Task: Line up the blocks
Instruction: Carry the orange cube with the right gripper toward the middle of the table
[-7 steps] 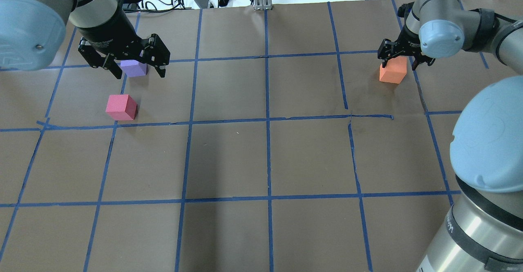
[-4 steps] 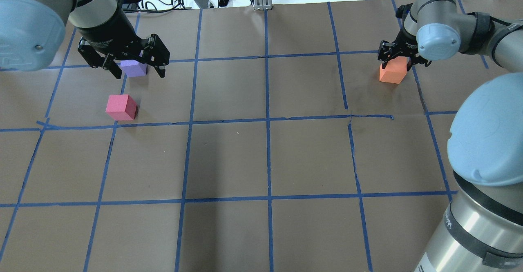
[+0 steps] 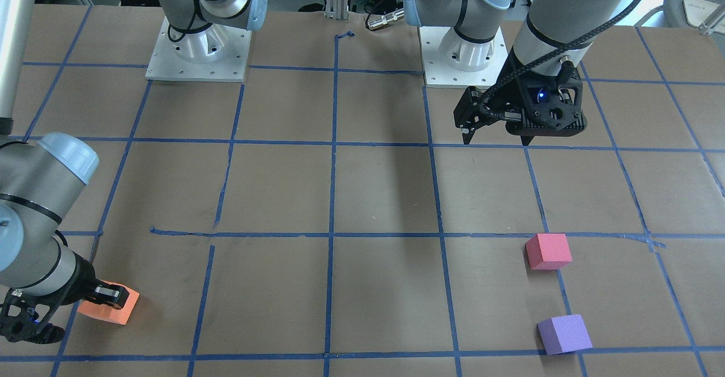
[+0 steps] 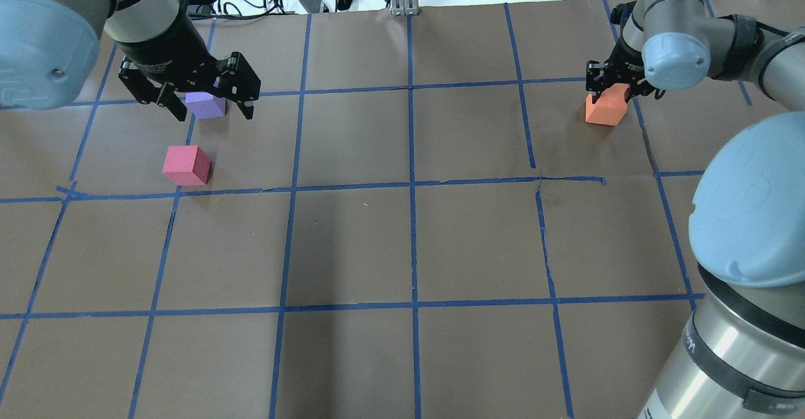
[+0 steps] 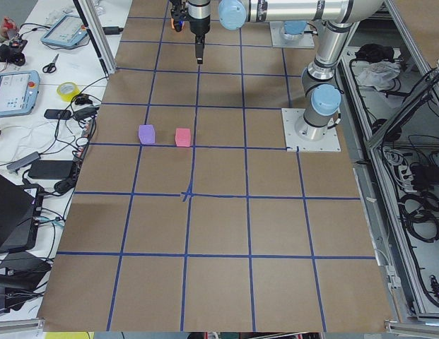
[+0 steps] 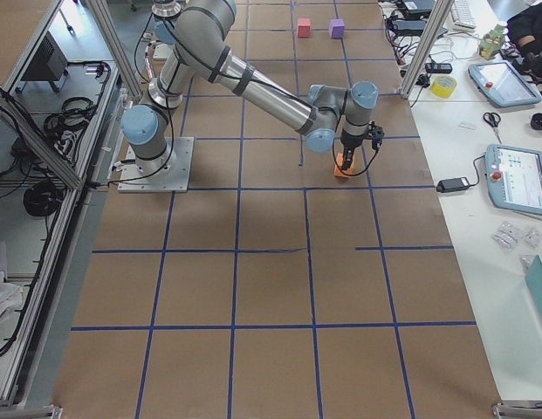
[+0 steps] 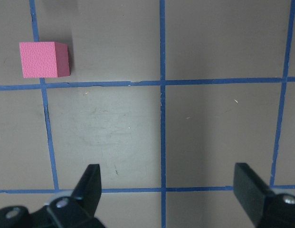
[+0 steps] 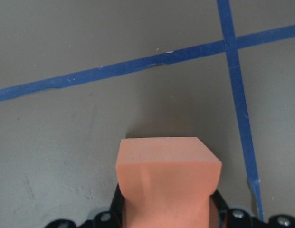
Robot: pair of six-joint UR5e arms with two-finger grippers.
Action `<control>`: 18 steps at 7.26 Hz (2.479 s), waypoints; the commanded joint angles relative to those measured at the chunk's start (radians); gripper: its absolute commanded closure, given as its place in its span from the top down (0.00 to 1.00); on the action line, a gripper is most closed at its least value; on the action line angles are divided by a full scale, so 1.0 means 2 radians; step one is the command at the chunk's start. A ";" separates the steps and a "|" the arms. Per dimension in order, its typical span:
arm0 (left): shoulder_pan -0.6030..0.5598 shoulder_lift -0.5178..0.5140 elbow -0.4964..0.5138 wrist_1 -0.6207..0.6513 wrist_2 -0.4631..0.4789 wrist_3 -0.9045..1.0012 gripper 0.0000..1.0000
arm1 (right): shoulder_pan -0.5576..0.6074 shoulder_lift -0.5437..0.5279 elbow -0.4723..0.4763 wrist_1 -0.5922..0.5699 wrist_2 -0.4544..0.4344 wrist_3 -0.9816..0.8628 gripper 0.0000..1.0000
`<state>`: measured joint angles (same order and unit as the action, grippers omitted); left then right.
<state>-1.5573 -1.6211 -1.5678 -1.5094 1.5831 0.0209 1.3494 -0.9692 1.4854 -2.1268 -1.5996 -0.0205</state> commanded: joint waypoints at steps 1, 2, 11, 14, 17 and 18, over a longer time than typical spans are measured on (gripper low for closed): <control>0.000 0.000 0.000 0.000 0.000 0.002 1.00 | 0.043 -0.021 -0.003 0.036 0.013 -0.003 0.30; 0.000 0.000 -0.001 0.002 0.000 0.009 1.00 | 0.086 -0.028 -0.007 0.039 0.016 -0.002 0.30; 0.057 -0.003 -0.001 0.018 0.001 0.038 1.00 | 0.289 0.060 -0.130 0.059 0.036 0.036 0.30; 0.065 -0.015 -0.002 0.018 0.027 0.054 1.00 | 0.302 0.065 -0.126 0.059 0.028 0.080 0.30; 0.065 -0.029 0.005 0.020 0.028 0.054 1.00 | 0.302 0.064 -0.125 0.074 0.027 0.132 0.30; 0.065 -0.029 0.005 0.020 0.028 0.054 1.00 | 0.304 0.062 -0.121 0.077 0.020 0.134 0.30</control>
<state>-1.4282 -1.6749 -1.5594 -1.4699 1.6385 0.1288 1.9549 -0.8427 1.2372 -1.9795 -1.5485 0.2386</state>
